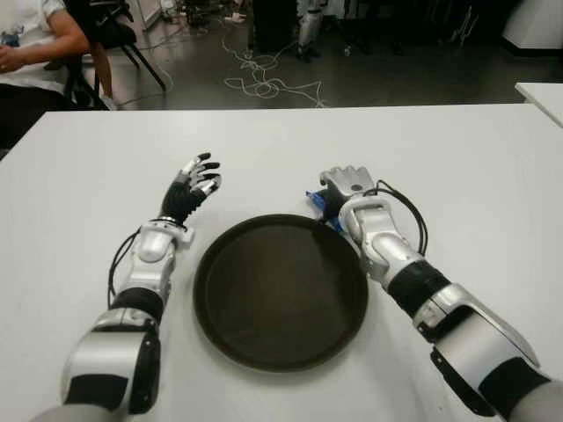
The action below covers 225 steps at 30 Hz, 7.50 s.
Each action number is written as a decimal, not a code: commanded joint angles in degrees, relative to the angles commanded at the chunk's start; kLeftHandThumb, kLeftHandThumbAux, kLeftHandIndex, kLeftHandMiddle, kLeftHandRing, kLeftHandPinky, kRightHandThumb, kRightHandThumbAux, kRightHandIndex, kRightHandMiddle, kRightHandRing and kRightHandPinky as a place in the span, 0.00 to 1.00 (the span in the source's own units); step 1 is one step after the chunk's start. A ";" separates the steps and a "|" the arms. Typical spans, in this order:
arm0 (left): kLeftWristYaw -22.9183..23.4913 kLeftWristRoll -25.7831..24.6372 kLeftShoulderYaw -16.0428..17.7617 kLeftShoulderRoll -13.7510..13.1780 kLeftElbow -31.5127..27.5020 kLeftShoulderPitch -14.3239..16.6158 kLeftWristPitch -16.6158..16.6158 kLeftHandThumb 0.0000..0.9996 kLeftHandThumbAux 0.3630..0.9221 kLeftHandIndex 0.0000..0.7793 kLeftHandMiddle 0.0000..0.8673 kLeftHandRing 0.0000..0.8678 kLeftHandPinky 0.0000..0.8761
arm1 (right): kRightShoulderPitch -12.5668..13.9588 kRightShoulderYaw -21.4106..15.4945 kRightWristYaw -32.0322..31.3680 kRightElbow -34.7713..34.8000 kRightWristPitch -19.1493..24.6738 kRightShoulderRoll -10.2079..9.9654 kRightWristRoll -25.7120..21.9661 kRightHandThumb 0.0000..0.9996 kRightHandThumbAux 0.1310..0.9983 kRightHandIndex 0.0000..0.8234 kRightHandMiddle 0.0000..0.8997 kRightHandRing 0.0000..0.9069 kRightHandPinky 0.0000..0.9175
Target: Pick up the Oreo
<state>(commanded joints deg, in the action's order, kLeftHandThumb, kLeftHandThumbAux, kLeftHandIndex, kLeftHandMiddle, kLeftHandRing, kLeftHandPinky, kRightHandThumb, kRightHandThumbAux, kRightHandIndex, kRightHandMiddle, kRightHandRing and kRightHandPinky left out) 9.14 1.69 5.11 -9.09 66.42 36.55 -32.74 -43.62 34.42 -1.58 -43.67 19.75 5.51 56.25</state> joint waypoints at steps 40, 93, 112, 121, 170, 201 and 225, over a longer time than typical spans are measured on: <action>0.98 -0.38 0.32 -0.37 0.36 0.25 0.49 0.07 0.45 0.15 0.23 0.23 0.25 | -2.59 0.72 0.56 -2.99 0.52 0.14 -3.15 0.00 0.61 0.33 0.33 0.40 0.48; 0.76 -0.43 0.47 -0.19 0.45 0.41 0.31 0.08 0.46 0.15 0.25 0.24 0.27 | 1.47 -4.44 -2.04 14.99 3.81 5.30 -4.93 0.00 0.67 0.34 0.33 0.38 0.46; -0.09 0.02 0.15 -0.15 0.44 0.37 0.38 0.07 0.48 0.14 0.24 0.23 0.25 | -0.81 -4.12 -0.75 7.88 2.10 4.62 -6.47 0.00 0.67 0.33 0.32 0.37 0.46; 0.21 -0.27 0.23 -0.02 0.20 0.28 0.05 0.07 0.46 0.13 0.23 0.22 0.24 | -2.03 -4.25 1.21 4.14 1.20 4.16 -6.89 0.00 0.68 0.36 0.34 0.39 0.49; -0.05 -0.33 0.21 0.18 0.50 0.20 -0.79 0.07 0.47 0.16 0.25 0.24 0.26 | -6.15 0.31 7.14 -20.23 -6.44 -3.27 -9.73 0.00 0.66 0.31 0.28 0.34 0.41; -0.64 -0.31 0.30 0.38 0.61 0.52 -0.04 0.07 0.51 0.15 0.24 0.24 0.25 | -5.75 1.69 8.03 -23.37 -8.34 -3.32 -10.45 0.00 0.66 0.37 0.33 0.38 0.46; -0.42 -0.47 0.31 0.66 0.18 0.36 -0.17 0.07 0.54 0.15 0.24 0.24 0.26 | -5.95 2.12 3.61 -27.17 -13.26 -2.93 -11.22 0.00 0.61 0.30 0.28 0.32 0.37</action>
<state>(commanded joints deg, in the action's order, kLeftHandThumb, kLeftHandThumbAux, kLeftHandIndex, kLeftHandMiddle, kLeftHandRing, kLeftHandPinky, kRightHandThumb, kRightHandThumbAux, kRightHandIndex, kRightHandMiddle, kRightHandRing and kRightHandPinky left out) 8.72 1.22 5.42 -8.43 66.60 36.91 -32.91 -49.57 36.53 2.03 -70.84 6.50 2.58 45.03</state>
